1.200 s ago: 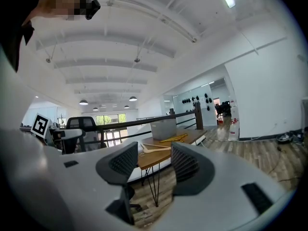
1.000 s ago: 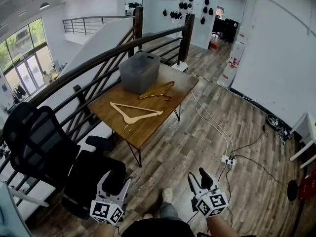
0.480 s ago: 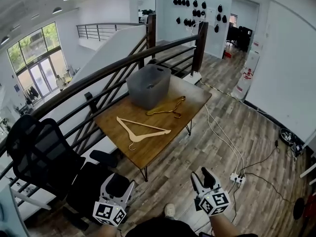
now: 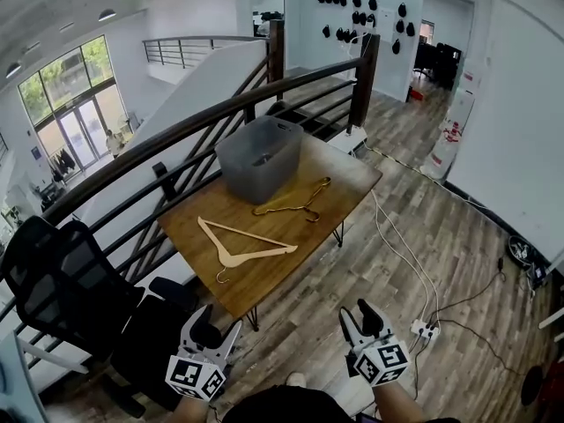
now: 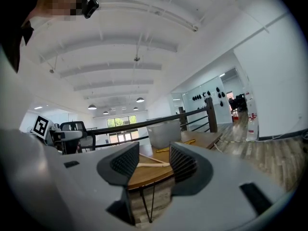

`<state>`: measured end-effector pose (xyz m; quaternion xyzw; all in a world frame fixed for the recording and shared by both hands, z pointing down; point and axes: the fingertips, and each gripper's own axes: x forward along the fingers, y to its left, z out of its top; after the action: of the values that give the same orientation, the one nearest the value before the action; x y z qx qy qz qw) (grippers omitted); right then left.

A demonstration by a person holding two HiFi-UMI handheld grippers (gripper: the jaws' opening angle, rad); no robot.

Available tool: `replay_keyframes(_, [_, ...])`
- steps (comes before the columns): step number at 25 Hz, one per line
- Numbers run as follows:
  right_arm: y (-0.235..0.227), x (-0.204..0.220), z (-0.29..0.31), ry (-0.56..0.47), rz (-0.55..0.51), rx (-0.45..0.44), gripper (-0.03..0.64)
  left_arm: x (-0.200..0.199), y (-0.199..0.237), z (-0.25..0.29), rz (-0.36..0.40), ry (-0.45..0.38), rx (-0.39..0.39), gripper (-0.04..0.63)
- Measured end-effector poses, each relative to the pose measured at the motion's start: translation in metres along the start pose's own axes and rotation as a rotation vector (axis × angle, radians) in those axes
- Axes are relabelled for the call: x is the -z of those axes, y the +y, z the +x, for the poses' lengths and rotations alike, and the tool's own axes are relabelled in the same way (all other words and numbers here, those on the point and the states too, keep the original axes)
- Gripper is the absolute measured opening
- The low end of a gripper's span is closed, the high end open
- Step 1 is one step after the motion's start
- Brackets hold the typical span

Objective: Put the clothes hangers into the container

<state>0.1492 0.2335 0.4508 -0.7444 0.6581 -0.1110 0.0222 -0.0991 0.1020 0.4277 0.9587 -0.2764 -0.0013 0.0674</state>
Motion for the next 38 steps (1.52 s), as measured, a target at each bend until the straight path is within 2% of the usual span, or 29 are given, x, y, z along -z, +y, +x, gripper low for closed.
replay_keyframes(8, [-0.043, 0.004, 0.005, 0.013, 0.029, -0.006, 0.186, 0.012, -0.012, 0.036, -0.033, 0.006, -0.019, 0.302])
replay_keyframes(16, [-0.057, 0.005, 0.024, 0.018, 0.048, -0.004, 0.184, 0.010, -0.006, 0.061, -0.017, 0.017, -0.012, 0.302])
replay_keyframes(28, [-0.088, -0.018, 0.090, 0.016, 0.020, 0.064, 0.184, 0.013, 0.035, 0.138, -0.033, 0.018, 0.040, 0.302])
replay_keyframes(38, [-0.082, -0.022, 0.195, 0.054, -0.017, -0.027, 0.183, 0.018, 0.096, 0.194, -0.034, 0.028, 0.013, 0.302])
